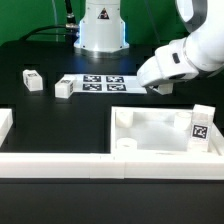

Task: Assemble square table

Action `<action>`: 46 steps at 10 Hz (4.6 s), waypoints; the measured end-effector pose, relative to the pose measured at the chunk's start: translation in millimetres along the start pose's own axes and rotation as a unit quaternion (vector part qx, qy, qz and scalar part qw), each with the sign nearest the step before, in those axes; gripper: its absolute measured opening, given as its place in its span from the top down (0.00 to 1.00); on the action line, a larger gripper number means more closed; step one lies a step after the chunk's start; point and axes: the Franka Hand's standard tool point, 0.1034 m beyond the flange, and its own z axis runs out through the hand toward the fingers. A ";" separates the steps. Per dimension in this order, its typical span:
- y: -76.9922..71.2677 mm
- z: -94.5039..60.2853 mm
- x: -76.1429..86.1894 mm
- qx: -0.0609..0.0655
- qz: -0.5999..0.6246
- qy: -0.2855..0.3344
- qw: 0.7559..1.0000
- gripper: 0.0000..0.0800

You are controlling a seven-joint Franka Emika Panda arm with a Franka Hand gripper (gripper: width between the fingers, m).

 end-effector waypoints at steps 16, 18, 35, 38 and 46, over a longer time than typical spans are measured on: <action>59.1 -108.3 -42.0 0.036 0.026 -0.004 0.999 0.64; 62.4 -115.2 -30.9 0.032 0.027 0.051 0.998 0.64; 174.0 -276.8 -5.1 0.078 0.103 0.518 0.846 0.64; 183.3 -279.7 -3.2 0.051 0.107 0.559 0.821 0.64; 183.3 -279.7 -3.2 0.051 0.107 0.559 0.821 0.64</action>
Offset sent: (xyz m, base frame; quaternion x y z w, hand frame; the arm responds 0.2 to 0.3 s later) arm 0.0000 0.0000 0.0000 0.0000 0.0000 0.0000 1.0000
